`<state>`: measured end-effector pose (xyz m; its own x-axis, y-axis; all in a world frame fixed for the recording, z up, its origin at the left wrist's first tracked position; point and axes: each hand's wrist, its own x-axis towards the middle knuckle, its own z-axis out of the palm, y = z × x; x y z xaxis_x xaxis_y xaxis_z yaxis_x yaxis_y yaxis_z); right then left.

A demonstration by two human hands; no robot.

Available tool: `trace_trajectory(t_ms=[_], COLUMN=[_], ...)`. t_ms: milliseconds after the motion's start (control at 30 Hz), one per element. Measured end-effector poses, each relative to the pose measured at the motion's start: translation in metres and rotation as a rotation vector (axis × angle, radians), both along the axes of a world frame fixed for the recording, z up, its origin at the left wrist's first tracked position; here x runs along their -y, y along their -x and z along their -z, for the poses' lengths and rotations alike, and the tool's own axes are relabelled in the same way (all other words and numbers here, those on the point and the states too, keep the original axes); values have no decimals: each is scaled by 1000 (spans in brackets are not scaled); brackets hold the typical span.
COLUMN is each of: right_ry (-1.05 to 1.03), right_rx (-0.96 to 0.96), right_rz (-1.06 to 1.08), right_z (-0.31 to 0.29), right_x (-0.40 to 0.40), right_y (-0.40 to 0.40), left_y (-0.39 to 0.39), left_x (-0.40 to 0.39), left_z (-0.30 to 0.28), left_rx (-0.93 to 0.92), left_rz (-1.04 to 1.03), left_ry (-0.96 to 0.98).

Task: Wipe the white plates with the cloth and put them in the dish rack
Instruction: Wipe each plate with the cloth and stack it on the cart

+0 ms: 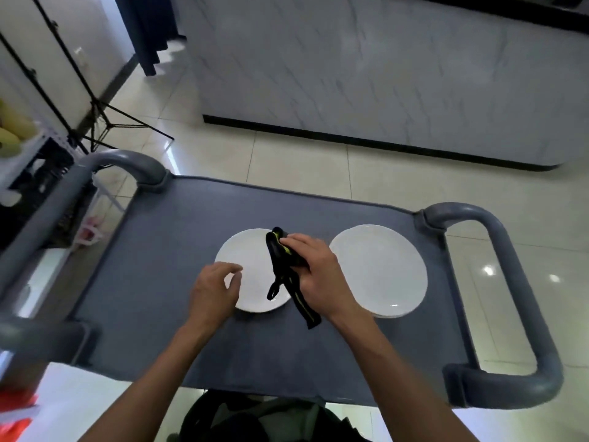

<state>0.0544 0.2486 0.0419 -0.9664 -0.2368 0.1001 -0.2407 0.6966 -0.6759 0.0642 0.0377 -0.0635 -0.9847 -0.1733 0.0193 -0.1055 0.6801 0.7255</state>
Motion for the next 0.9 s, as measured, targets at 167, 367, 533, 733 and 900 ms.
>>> trace_trajectory(t_ms=[167,367,533,733,900], right_ry=[-59,-109,-175,-337,-347], right_rx=[93,159,175,203,219], right_rz=[-92,-113,-118,-156,-145], right_z=[32,65,84,100,106], right_x=[50,91,101,92,89], right_y=[26,45,42,34,31], left_y=[9,23,30,39,43], left_x=[44,55,53,49,47], left_z=[11,16,17,22,23], left_rx=[331,536,659,691,697], left_rz=[-195,-348,-314,-285,-264], left_ry=[-250,-738,-881,-906,-896])
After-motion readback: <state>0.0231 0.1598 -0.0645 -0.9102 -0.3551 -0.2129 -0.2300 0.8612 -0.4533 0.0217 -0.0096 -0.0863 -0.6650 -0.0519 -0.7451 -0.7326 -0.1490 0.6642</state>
